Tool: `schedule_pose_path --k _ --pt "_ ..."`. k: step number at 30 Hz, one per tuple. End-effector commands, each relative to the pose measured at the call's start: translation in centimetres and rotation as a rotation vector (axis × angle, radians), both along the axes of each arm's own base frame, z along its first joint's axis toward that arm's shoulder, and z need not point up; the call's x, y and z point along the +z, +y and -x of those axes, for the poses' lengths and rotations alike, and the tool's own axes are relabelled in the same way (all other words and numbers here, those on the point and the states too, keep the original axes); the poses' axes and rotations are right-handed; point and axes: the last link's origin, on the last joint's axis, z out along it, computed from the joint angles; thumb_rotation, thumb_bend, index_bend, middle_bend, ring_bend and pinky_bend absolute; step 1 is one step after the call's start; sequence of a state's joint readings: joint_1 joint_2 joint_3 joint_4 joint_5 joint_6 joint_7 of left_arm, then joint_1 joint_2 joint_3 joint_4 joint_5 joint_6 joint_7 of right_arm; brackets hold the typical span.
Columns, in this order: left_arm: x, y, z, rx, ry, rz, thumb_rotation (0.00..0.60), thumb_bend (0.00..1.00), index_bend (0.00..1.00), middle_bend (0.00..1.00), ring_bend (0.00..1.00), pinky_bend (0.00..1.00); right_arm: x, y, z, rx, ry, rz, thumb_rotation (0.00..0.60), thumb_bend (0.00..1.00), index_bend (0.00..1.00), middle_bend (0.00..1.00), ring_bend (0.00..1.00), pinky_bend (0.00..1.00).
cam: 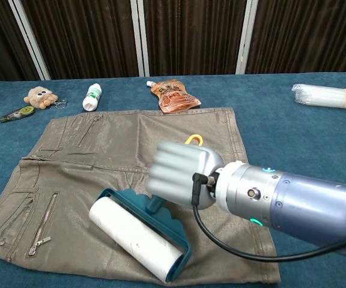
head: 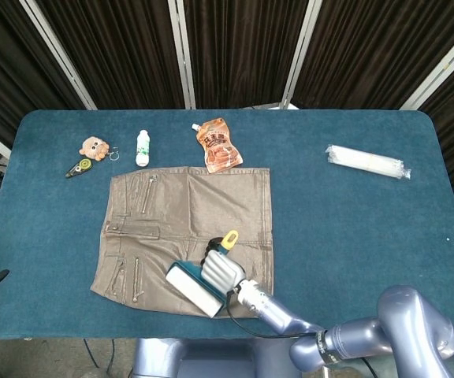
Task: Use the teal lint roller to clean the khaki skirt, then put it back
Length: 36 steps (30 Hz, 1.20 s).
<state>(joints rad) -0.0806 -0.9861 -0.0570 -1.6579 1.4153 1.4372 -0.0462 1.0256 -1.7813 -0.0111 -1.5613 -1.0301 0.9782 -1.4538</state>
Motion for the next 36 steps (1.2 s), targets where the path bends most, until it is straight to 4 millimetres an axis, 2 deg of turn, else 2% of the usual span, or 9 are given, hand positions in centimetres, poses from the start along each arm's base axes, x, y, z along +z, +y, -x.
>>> schedule_pose_path --k 1,4,8,11,17,26,33,34,36 --pt "0.1 0.0 0.1 0.002 -0.001 -0.003 0.6 0.0 0.0 0.0 0.0 0.0 -0.1 -0.1 0.0 0.002 0.006 0.007 0.6 1.0 0.47 0.51 0.4 0.39" --pt "0.2 -0.1 0.2 0.004 -0.002 -0.005 0.6 0.0 0.0 0.0 0.0 0.0 0.2 -0.8 0.6 0.004 0.022 0.034 0.6 1.0 0.47 0.51 0.4 0.39" --pt "0.1 -0.1 0.1 0.003 0.003 -0.001 0.6 0.0 0.0 0.0 0.0 0.0 1.6 -3.0 2.5 -0.038 0.041 0.102 0.6 1.0 0.47 0.51 0.4 0.39" --pt "-0.1 0.0 0.0 0.001 0.007 0.002 0.6 0.0 0.0 0.0 0.0 0.0 4.1 -6.1 6.0 -0.139 0.067 0.193 0.6 1.0 0.47 0.51 0.4 0.39" --pt "-0.4 0.0 -0.1 0.0 0.015 0.007 0.6 0.0 0.0 0.0 0.0 0.0 7.3 -9.2 11.2 -0.279 0.095 0.286 0.6 1.0 0.47 0.51 0.4 0.39" --pt "-1.1 0.2 -0.5 -0.006 0.026 0.023 0.6 0.0 0.0 0.0 0.0 0.0 11.2 -10.6 17.3 -0.504 0.046 0.351 0.6 1.0 0.47 0.51 0.4 0.39" --pt "-1.1 0.1 -0.7 -0.01 0.024 0.023 0.6 0.0 0.0 0.0 0.0 0.0 12.3 -10.3 18.5 -0.664 -0.035 0.381 0.6 0.99 0.45 0.51 0.4 0.41" --pt "-1.1 0.0 -0.7 -0.012 0.023 0.023 0.6 0.0 0.0 0.0 0.0 0.0 12.3 -10.2 18.5 -0.673 -0.041 0.387 0.6 0.93 0.42 0.51 0.39 0.41" --pt "-1.1 -0.1 -0.8 -0.016 0.019 0.022 0.6 0.0 0.0 0.0 0.0 0.0 12.4 -9.8 18.5 -0.705 -0.059 0.39 0.6 0.61 0.28 0.41 0.31 0.37"
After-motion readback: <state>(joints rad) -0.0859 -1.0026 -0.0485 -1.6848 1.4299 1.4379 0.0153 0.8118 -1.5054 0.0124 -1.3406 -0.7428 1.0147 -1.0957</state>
